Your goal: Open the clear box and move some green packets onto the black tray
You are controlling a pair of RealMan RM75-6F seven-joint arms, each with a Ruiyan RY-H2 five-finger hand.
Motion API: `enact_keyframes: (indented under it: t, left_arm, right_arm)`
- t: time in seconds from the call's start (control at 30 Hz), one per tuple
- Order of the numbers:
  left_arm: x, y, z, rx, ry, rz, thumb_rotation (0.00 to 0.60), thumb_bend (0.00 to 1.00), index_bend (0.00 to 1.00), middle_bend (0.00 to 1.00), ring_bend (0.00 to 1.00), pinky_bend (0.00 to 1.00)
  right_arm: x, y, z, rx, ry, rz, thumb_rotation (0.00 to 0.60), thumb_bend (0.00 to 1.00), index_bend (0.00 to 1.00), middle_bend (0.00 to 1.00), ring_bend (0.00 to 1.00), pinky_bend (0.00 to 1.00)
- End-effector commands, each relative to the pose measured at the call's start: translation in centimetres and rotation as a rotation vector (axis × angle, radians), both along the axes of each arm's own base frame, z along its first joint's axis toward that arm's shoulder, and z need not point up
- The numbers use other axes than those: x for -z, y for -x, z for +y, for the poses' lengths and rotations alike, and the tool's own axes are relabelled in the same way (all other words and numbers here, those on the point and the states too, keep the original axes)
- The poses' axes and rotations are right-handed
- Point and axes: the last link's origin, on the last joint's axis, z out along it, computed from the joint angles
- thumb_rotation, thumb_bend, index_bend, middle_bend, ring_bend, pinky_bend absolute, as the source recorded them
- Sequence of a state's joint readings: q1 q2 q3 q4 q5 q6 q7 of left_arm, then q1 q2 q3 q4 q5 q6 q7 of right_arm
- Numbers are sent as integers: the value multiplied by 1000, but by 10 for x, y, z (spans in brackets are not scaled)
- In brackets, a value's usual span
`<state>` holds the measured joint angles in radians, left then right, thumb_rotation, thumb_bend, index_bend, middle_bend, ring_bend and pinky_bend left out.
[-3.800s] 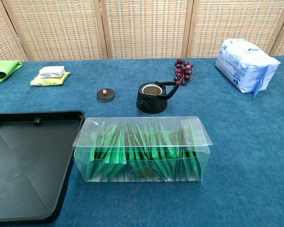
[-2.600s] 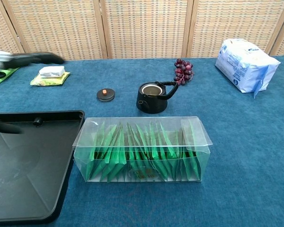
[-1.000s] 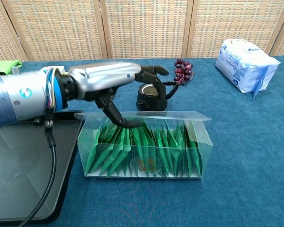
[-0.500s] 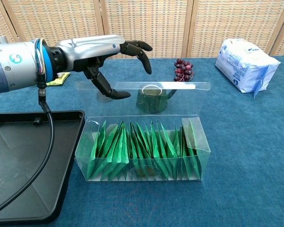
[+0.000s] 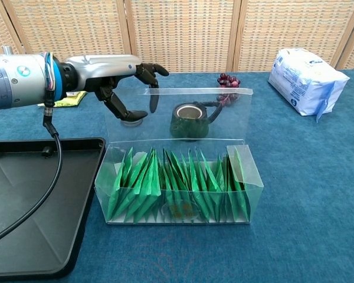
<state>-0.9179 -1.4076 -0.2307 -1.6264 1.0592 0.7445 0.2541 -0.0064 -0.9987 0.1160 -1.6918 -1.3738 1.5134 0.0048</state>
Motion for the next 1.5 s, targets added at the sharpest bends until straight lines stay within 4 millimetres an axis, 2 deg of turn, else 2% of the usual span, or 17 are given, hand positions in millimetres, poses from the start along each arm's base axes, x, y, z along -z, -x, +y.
enact_keyframes:
  t: [0.03, 0.3, 0.5, 1.13, 1.4, 1.5]
  left_arm:
    - [0, 1, 1, -20, 23, 8, 600, 490, 574, 0, 0, 0]
    - [0, 2, 1, -70, 69, 13, 600, 557, 616, 0, 0, 0]
    - [-5, 1, 3, -120, 101, 12, 600, 569, 634, 0, 0, 0]
    - [-21, -4, 2, -237, 166, -50, 600, 617, 634, 0, 0, 0]
    - [-26, 1, 8, -300, 173, 27, 600, 620, 633, 0, 0, 0]
    - [-26, 2, 11, -319, 164, 42, 600, 620, 599, 0, 0, 0]
  right_arm:
    - [1, 0, 0, 1, -4, 1, 600, 6, 0, 0, 0, 0]
    - [3, 0, -1, 3, -10, 3, 600, 5, 0, 0, 0, 0]
    - [3, 0, -1, 0, -12, 2, 600, 6, 0, 0, 0, 0]
    - [4, -3, 1, -13, -18, -1, 600, 5, 0, 0, 0, 0]
    - [5, -5, 2, -23, -30, -6, 600, 5, 0, 0, 0, 0]
    - [5, -5, 2, -24, -30, -6, 600, 5, 0, 0, 0, 0]
